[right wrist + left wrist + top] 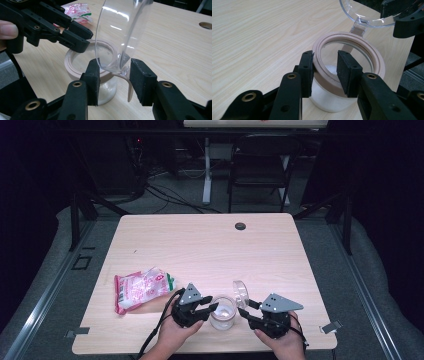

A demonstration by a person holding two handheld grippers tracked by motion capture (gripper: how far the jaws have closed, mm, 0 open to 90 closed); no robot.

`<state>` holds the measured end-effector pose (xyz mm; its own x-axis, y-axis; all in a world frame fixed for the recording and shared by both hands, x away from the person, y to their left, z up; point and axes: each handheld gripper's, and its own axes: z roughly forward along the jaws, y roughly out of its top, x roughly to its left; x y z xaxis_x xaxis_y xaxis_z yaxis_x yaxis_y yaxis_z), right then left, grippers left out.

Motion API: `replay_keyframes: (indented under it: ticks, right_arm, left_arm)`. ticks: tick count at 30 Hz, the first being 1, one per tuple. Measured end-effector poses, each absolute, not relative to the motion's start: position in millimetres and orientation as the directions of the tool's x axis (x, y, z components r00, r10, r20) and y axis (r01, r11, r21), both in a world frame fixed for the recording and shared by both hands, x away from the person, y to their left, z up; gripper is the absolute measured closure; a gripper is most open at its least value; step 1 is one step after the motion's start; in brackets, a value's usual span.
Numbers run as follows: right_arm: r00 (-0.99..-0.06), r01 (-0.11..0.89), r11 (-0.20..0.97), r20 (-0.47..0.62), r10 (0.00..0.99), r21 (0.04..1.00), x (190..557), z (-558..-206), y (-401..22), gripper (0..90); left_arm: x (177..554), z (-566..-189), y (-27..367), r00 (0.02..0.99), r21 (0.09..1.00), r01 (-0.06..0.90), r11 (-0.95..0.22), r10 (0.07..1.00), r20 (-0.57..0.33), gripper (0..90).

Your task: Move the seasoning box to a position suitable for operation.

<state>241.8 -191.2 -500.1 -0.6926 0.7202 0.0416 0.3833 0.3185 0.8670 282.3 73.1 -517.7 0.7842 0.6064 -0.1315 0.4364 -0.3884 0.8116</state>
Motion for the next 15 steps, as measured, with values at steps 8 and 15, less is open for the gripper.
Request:
replay_keyframes:
  ticks: [8, 15]
  right_arm:
    - [-0.681, 0.414, 0.293, 0.08, 0.728, 0.862, 247, -506, -196, 61.1]
    - [-0.713, 0.422, 0.352, 0.066, 0.698, 0.835, 249, -513, -195, 57.1]
  left_arm:
    - [282, -518, 73, 0.783, 0.814, 0.437, -0.384, 0.608, -0.134, 66.9]
    - [282, -519, 73, 0.781, 0.817, 0.435, -0.377, 0.611, -0.133, 67.0]
